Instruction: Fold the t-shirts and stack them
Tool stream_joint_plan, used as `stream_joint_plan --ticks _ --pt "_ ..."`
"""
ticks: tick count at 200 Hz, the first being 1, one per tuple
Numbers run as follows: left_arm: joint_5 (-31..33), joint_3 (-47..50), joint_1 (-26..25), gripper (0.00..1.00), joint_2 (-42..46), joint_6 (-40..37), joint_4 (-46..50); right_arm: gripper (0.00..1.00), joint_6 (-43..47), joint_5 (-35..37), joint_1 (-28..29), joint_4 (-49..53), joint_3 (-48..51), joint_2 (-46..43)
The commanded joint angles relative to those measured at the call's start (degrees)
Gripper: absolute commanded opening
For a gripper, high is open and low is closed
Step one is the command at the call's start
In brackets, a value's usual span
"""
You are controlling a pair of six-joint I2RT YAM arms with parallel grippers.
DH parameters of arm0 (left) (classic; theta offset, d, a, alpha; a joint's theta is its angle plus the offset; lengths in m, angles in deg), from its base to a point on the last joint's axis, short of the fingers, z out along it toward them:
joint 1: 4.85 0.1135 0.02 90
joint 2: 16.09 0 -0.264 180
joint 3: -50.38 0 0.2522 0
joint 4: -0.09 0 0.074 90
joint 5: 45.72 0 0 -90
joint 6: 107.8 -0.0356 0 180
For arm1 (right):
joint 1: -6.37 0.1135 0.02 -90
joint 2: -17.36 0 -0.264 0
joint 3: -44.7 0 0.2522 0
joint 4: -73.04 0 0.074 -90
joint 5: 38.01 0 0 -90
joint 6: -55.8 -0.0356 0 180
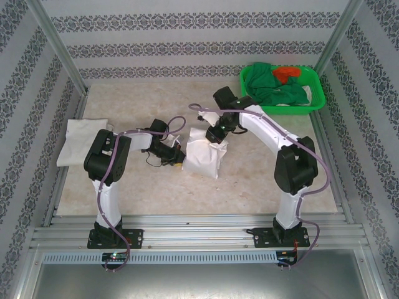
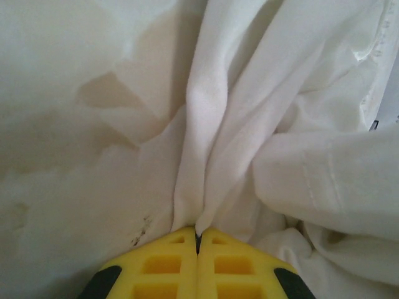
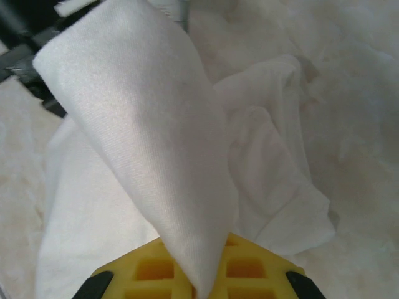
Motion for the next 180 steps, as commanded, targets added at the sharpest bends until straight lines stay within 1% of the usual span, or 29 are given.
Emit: stream_joint_plan --ticks 1,43,84,107,112,116,127,130,133,136,141,147,155,167,180 --pt "10.7 1.1 0.5 0.00 -4.9 -2.7 6.7 0.00 0.6 1.9 -1.1 -1.7 -2.3 4.6" --pt "10.3 -0.7 0.8 0.00 -5.6 -4.0 8.5 0.00 -0.9 6.9 -1.3 -6.6 -4.0 11.1" --pt "10.6 -2.5 1.1 0.00 -5.8 -4.6 10.0 0.00 -3.1 7.2 -1.3 -9.1 -6.0 15.7" --pt "10.9 -2.8 1.3 0.00 -5.5 -4.7 10.3 0.06 -4.0 7.7 -1.3 -9.8 -5.4 16.6" --pt "10.9 -2.8 1.3 0.00 -5.4 -4.7 10.3 0.09 -4.3 7.9 -1.4 -10.0 -5.2 16.4" --pt "11.0 -2.9 1.4 0.00 -5.4 -4.7 10.2 0.14 -4.7 8.0 -1.4 -10.4 -5.0 16.0" --pt "11.1 -2.8 1.4 0.00 -5.1 -4.7 10.2 0.33 -5.9 7.8 -1.6 -12.1 -4.0 14.5" --pt "11.1 -2.8 1.5 0.00 -4.9 -4.6 10.1 0.39 -6.3 7.8 -1.7 -12.6 -3.7 13.8" --pt "11.2 -2.7 1.5 0.00 -4.8 -4.6 10.0 0.43 -6.6 7.8 -1.8 -13.1 -3.5 13.3" --pt "11.2 -2.7 1.5 0.00 -4.7 -4.6 9.9 0.49 -7.1 7.8 -1.9 -13.5 -3.3 12.7" --pt "11.3 -2.6 1.5 0.02 -4.4 -4.5 9.7 0.57 -7.8 7.9 -2.0 -14.1 -3.0 11.6" --pt "11.4 -2.3 1.5 0.04 -4.0 -4.4 9.3 0.64 -8.8 8.1 -2.2 -14.7 -2.8 10.5" --pt "11.6 -1.9 1.6 0.06 -3.4 -4.2 8.7 0.69 -10.3 8.4 -2.6 -15.3 -2.6 8.8" --pt "11.6 -1.4 1.7 0.10 -2.3 -3.8 7.9 0.74 -12.8 8.6 -3.2 -16.3 -2.1 6.5" --pt "11.6 -0.4 1.8 0.16 -0.6 -3.3 7.0 0.76 -16.2 8.8 -4.0 -17.3 -1.2 4.0"
